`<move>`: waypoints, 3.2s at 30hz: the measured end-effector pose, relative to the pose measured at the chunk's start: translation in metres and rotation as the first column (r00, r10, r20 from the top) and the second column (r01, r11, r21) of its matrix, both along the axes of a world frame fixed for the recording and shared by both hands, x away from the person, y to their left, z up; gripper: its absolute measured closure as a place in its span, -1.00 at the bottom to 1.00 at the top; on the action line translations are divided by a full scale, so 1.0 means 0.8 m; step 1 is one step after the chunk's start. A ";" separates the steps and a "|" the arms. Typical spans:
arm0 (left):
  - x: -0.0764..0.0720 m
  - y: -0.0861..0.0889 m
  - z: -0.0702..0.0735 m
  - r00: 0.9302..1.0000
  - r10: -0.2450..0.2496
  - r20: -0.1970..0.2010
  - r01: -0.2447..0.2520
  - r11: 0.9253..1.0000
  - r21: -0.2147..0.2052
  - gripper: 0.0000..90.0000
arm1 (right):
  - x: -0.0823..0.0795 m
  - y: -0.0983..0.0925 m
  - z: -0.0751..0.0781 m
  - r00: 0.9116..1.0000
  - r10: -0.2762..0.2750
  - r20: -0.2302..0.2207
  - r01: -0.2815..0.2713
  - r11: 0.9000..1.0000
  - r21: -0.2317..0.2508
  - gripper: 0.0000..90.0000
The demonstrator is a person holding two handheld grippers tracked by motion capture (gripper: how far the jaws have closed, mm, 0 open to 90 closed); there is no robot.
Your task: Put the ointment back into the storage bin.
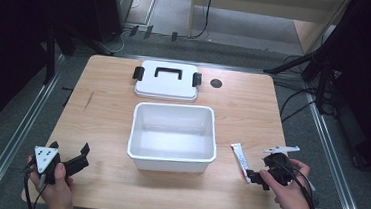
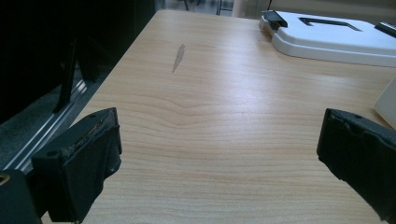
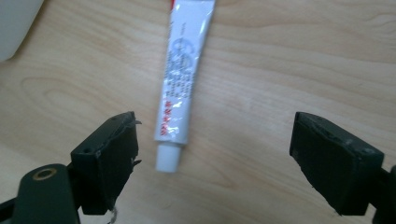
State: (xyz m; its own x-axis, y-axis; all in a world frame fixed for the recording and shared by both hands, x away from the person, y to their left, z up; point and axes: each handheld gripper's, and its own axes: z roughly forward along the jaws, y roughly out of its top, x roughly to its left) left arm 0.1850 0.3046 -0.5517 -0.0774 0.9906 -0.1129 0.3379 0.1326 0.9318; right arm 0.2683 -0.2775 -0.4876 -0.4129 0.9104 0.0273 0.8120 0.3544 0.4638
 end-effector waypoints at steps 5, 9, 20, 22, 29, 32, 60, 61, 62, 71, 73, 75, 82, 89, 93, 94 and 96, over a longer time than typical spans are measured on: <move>0.000 0.001 0.000 1.000 -0.004 -0.004 0.004 1.000 -0.003 -0.99 | 0.016 0.021 0.009 0.989 0.044 -0.139 -0.053 0.996 -0.066 -0.61; 0.000 0.001 0.000 1.000 -0.004 -0.003 0.004 1.000 -0.008 -0.99 | 0.030 0.042 0.010 0.973 0.048 -0.227 -0.083 0.986 -0.146 -0.47; 0.001 0.003 0.000 1.000 -0.008 -0.010 0.008 1.000 -0.018 -0.99 | 0.073 0.067 0.000 0.929 -0.008 -0.369 -0.084 0.969 -0.234 0.13; 0.001 0.003 0.000 1.000 -0.008 -0.011 0.008 1.000 -0.020 -0.99 | 0.077 0.068 -0.002 0.916 -0.040 -0.400 -0.058 0.972 -0.228 0.20; 0.002 0.003 0.000 1.000 -0.012 -0.013 0.012 1.000 -0.025 -0.99 | 0.087 0.072 -0.010 0.880 -0.060 -0.471 -0.045 0.977 -0.208 0.33; 0.002 0.004 0.000 1.000 -0.014 -0.014 0.014 1.000 -0.026 -0.99 | 0.093 0.074 -0.016 0.871 -0.077 -0.485 -0.032 0.976 -0.213 0.44; 0.003 0.005 0.000 1.000 -0.012 -0.016 0.011 0.999 -0.037 -0.99 | 0.103 0.096 0.056 0.905 0.019 -0.424 -0.099 0.981 -0.168 0.61; 0.003 0.005 0.000 1.000 -0.011 -0.016 0.011 0.999 -0.038 -0.99 | 0.104 0.098 0.063 0.907 0.018 -0.421 -0.092 0.983 -0.157 0.61; 0.003 0.005 0.000 1.000 -0.011 -0.016 0.010 0.999 -0.039 -0.99 | 0.106 0.099 0.068 0.909 0.021 -0.417 -0.092 0.984 -0.151 0.61; 0.003 0.006 0.000 1.000 -0.011 -0.017 0.010 0.999 -0.048 -0.99 | 0.115 0.118 0.121 0.919 0.054 -0.390 -0.121 0.981 -0.149 0.61; 0.003 0.006 0.000 1.000 -0.009 -0.018 0.009 0.999 -0.047 -0.99 | 0.117 0.124 0.132 0.921 0.066 -0.383 -0.135 0.979 -0.155 0.61; 0.004 0.006 0.000 1.000 -0.006 -0.013 0.005 0.999 -0.051 -0.99 | 0.119 0.130 0.145 0.923 0.077 -0.377 -0.146 0.976 -0.160 0.61; 0.003 0.006 0.000 1.000 -0.008 -0.015 0.007 0.998 -0.055 -0.99 | 0.122 0.155 0.180 0.929 0.119 -0.349 -0.175 0.975 -0.133 0.61; 0.003 0.007 0.000 1.000 -0.007 -0.016 0.006 0.998 -0.059 -0.99 | 0.121 0.179 0.197 0.926 0.158 -0.343 -0.205 0.973 -0.107 0.61; 0.004 0.007 0.000 1.000 -0.007 -0.016 0.006 0.998 -0.061 -0.99 | 0.121 0.194 0.196 0.920 0.181 -0.347 -0.230 0.967 -0.107 0.61; 0.003 0.007 0.000 1.000 -0.007 -0.016 0.006 0.998 -0.060 -0.99 | 0.121 0.199 0.194 0.918 0.189 -0.349 -0.240 0.965 -0.109 0.61; 0.004 0.007 0.000 1.000 -0.007 -0.016 0.006 0.998 -0.061 -0.99 | 0.121 0.206 0.191 0.914 0.201 -0.353 -0.253 0.962 -0.107 0.61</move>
